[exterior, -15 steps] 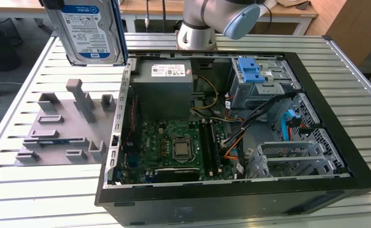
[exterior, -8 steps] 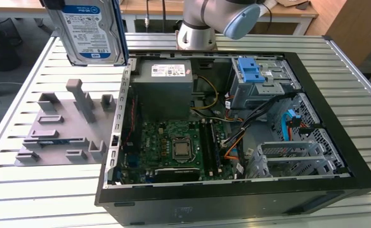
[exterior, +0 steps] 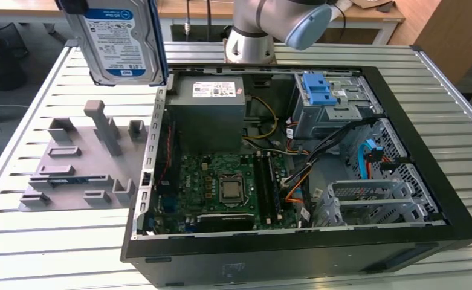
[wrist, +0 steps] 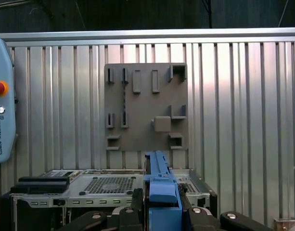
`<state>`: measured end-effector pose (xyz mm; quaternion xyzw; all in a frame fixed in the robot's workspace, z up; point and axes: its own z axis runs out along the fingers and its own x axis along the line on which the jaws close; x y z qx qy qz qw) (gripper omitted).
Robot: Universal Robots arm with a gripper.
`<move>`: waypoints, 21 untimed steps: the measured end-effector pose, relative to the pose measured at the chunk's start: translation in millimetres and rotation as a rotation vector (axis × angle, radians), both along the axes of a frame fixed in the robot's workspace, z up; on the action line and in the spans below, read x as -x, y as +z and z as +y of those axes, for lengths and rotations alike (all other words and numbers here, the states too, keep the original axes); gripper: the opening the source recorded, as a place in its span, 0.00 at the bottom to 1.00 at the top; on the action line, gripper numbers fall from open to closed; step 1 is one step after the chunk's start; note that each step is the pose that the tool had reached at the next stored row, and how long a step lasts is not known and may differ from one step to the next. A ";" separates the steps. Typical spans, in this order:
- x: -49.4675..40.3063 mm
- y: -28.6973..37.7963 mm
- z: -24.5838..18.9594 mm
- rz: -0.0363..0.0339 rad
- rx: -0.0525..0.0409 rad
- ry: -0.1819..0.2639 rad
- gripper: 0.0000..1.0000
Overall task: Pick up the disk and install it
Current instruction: 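Pick up the disk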
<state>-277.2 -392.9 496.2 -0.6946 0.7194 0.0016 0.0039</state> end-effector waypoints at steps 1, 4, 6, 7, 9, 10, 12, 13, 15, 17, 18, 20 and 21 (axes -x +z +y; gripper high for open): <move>-1.3 0.0 -0.9 0.0000 0.0000 0.000 0.36; -5.2 0.0 -3.3 0.0000 0.0000 0.000 0.36; -8.1 0.0 -4.7 0.0001 0.0000 0.000 0.36; -9.5 0.0 -5.4 0.0001 0.0000 0.000 0.36; -12.4 0.0 -6.9 0.0001 0.0000 0.000 0.36; -13.7 0.0 -7.6 0.0001 -0.0001 0.000 0.36; -15.9 0.0 -8.9 0.0001 -0.0001 0.000 0.36; -16.9 0.0 -9.5 0.0001 0.0000 0.000 0.36; -19.2 0.0 -11.0 0.0001 0.0000 0.000 0.36; -21.5 0.0 -12.8 0.0001 0.0000 0.000 0.36; -22.6 0.0 -13.8 0.0001 0.0000 0.000 0.36; -25.0 0.0 -15.8 0.0001 -0.0001 0.000 0.36; -26.3 0.0 -16.8 0.0001 -0.0001 0.000 0.36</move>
